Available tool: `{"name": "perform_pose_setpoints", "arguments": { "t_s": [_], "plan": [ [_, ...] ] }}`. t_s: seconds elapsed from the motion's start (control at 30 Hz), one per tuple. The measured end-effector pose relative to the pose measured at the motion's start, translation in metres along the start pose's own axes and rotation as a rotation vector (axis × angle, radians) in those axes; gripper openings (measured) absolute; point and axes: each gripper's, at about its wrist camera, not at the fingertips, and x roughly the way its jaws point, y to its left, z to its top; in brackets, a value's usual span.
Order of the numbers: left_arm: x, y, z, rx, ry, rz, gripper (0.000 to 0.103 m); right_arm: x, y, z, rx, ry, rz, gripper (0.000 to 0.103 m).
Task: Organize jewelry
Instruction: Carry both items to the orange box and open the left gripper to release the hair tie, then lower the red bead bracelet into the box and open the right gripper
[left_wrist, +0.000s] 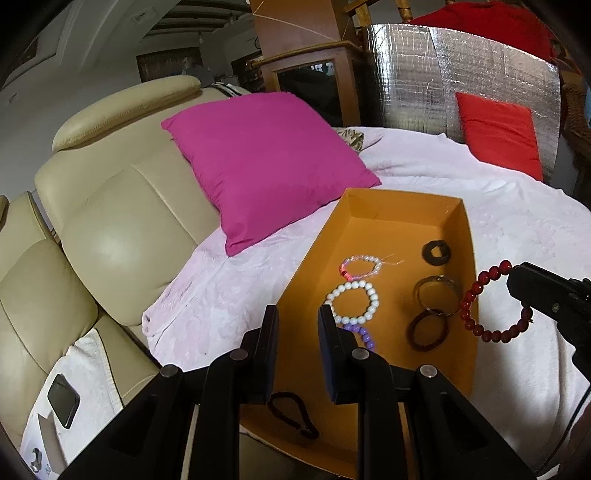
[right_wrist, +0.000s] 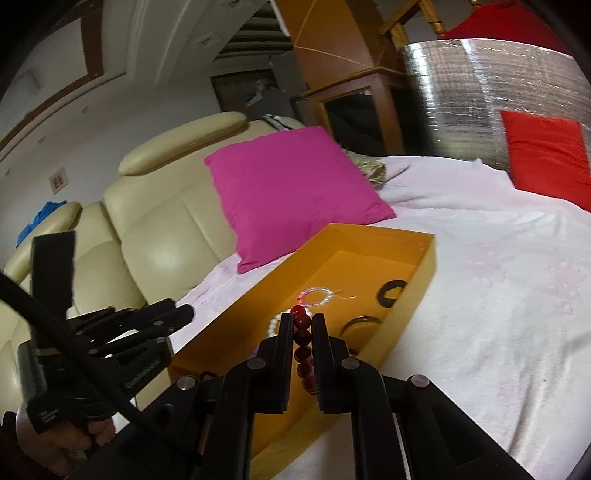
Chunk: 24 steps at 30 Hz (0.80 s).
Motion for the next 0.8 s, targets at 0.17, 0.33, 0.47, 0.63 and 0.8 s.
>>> {"name": "perform_pose_setpoints", "arguments": {
  "t_s": [0.17,0.33,0.47,0.63,0.8],
  "plan": [
    [0.012,0.002,-0.008,-0.004,0.031,-0.002,0.022,0.010,0.004,-0.002,0.011,0.029,0.038,0.011],
    [0.023,-0.004,-0.017,0.008,0.062,-0.018,0.022,0.025,0.000,-0.006,0.036,0.076,0.059,0.011],
    [0.028,-0.005,-0.020,0.014,0.074,-0.015,0.022,0.033,0.001,-0.010,0.037,0.102,0.063,0.011],
    [0.030,-0.003,-0.020,0.013,0.075,-0.009,0.022,0.039,0.009,-0.017,0.016,0.135,0.084,0.011],
    [0.031,-0.001,-0.021,0.008,0.078,-0.004,0.022,0.043,0.019,-0.024,-0.018,0.160,0.100,0.011]
  ]
}}
